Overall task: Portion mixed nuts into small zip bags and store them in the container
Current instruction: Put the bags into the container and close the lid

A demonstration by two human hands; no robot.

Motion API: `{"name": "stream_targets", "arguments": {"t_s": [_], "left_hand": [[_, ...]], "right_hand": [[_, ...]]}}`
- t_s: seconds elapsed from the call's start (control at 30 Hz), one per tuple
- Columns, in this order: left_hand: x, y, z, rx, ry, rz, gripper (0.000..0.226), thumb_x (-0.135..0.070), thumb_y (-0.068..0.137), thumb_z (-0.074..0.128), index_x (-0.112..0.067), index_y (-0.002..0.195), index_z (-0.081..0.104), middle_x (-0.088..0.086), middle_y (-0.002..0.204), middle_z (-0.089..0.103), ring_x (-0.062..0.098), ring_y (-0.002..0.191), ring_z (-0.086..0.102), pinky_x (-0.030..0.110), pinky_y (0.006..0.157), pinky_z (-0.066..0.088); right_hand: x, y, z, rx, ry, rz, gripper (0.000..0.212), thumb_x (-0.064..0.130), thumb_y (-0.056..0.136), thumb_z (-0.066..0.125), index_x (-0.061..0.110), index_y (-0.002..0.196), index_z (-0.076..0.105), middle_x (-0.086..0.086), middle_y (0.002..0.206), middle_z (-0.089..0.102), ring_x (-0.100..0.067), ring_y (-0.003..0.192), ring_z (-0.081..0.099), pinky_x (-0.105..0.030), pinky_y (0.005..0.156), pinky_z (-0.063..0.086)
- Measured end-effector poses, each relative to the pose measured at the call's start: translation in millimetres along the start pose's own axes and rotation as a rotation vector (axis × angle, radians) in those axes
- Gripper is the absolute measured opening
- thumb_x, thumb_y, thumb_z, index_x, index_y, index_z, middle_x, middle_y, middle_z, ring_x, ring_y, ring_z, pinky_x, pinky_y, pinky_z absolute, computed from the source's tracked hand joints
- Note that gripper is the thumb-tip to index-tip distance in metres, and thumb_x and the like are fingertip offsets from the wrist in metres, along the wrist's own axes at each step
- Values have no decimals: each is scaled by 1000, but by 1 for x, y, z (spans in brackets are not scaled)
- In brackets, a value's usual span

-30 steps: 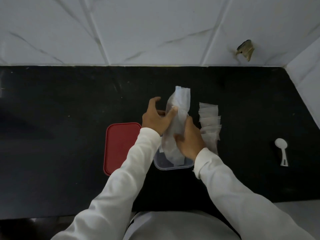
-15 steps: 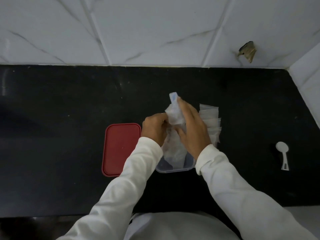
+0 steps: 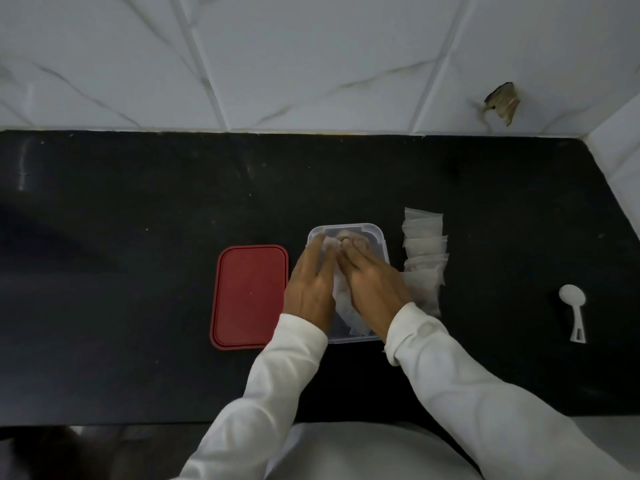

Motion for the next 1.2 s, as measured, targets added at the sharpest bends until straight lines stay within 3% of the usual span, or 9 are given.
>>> {"name": "stream_targets", "arguments": {"t_s": [0.07, 0.13, 0.23, 0.33, 0.5, 0.9, 1.03, 1.13, 1.2], "left_hand": [[1, -1, 9, 152, 70, 2, 50, -18, 92, 56, -3, 139, 51, 16, 146, 47, 30, 136, 43, 32, 116, 28], [-7, 3, 14, 385, 406, 137, 71, -30, 79, 75, 0, 138, 50, 18, 140, 51, 34, 137, 41, 48, 119, 25], [-18, 5, 12, 634, 743, 163, 75, -35, 95, 51, -2, 153, 16, 16, 157, 27, 33, 149, 13, 56, 117, -13], [-24, 6, 8, 672, 898, 189, 71, -37, 101, 32, -2, 154, -2, 16, 163, 7, 32, 151, 1, 51, 110, -22], [-25, -1, 23, 810, 977, 195, 83, -48, 101, 24, 2, 146, -25, 20, 160, -20, 34, 149, -16, 46, 116, -15], [-13, 4, 40, 918, 1105, 237, 80, -49, 101, 21, 0, 149, -20, 17, 161, -17, 33, 149, -13, 47, 118, -9], [-28, 2, 24, 840, 902, 175, 84, -42, 100, 39, 0, 151, -12, 21, 162, -5, 35, 150, -2, 45, 121, -2], [-52, 2, -2, 666, 561, 57, 69, -18, 98, 46, -2, 154, 9, 19, 161, 14, 33, 148, 19, 38, 119, 20], [-70, 0, -14, 399, 399, 85, 56, -12, 92, 43, 2, 145, 35, 23, 147, 41, 35, 132, 47, 42, 103, 45]], "right_hand": [[4, 0, 3, 61, 81, 61, 49, 8, 90, 59, -1, 137, 50, -20, 146, 44, -34, 138, 38, -42, 114, 31], [3, 1, 12, 111, 145, 104, 52, 8, 98, 43, 2, 148, 31, -15, 158, 23, -28, 147, 17, -37, 119, 13], [2, -1, 17, 264, 99, 67, 73, 28, 102, 42, 7, 153, -6, -7, 162, -10, -21, 149, -6, -33, 121, -5], [-2, -9, 17, 306, 107, 76, 83, 36, 100, 43, 10, 151, -17, -2, 158, -24, -20, 147, -18, -33, 120, -11], [4, -11, 19, 397, 1, 132, 85, 40, 100, 41, 7, 150, -19, -15, 159, -21, -27, 148, -15, -39, 121, -4], [6, 7, 23, 499, -87, 89, 78, 40, 100, 36, 9, 152, -13, -12, 161, -15, -29, 149, -10, -43, 121, -2], [3, -3, -4, 465, 161, 120, 79, 26, 98, 51, 12, 154, -4, -8, 162, -7, -24, 150, -2, -37, 122, 3], [-7, -28, -27, 160, 424, 168, 60, 16, 93, 60, 11, 148, 34, -9, 153, 36, -24, 140, 36, -36, 116, 29], [-21, -56, -40, -112, 579, 232, 40, 21, 94, 61, 11, 133, 56, -7, 130, 59, -18, 119, 56, -30, 104, 44]]}}
Point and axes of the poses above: each hand's wrist, its own y-axis towards the middle knuckle, its own z-axis out of the palm, x = y × z, the point moved 4 cm from there along y, towards the middle knuckle
